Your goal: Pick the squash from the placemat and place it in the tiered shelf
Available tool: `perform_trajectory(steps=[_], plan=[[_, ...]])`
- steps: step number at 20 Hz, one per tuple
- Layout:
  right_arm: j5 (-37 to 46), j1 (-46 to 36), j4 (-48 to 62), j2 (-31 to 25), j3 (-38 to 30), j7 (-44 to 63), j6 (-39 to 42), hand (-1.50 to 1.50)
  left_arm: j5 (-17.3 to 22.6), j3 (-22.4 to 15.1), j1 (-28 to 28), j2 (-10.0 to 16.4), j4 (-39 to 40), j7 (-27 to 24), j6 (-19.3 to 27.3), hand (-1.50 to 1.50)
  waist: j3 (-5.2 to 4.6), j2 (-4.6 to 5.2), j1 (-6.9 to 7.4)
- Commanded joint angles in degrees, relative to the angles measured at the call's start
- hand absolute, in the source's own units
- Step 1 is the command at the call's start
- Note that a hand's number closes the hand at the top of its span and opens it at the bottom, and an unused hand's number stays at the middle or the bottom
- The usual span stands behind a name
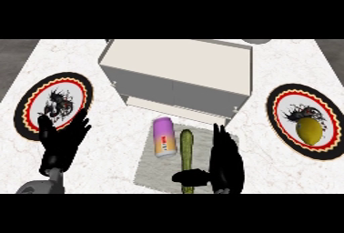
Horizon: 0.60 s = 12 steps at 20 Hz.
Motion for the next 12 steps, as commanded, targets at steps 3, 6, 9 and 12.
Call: perform_trajectory(steps=[3, 6, 9, 12], plan=[[1.0, 0.8, 5.8, 0.1, 0.2, -1.0, -7.6, -1.50, -0.7, 1.7, -0.8, -0.1, 0.6, 1.2, -1.3, 0.00, -0.11, 0.31, -0.05], [-4.9, -6.5, 15.0, 0.1, 1.1, -1.5, -10.9, -1.50, -0.7, 2.3, 1.3, -0.3, -1.3, 0.9, -1.2, 0.00, -0.10, 0.37, 0.35], [-6.0, -4.8, 13.5, -2.1, 3.2, -6.3, 7.8, 1.50, -1.3, 0.7, -1.0, -1.3, 1.0, -0.3, -1.4, 0.00, -0.16, 0.56, 0.59], [-7.4, -4.7, 17.2, 0.1, 1.8, -11.2, -2.8, 1.50, -1.4, 2.0, 1.4, -1.1, 0.5, -1.5, -2.4, 0.00, -0.11, 0.36, 0.20]])
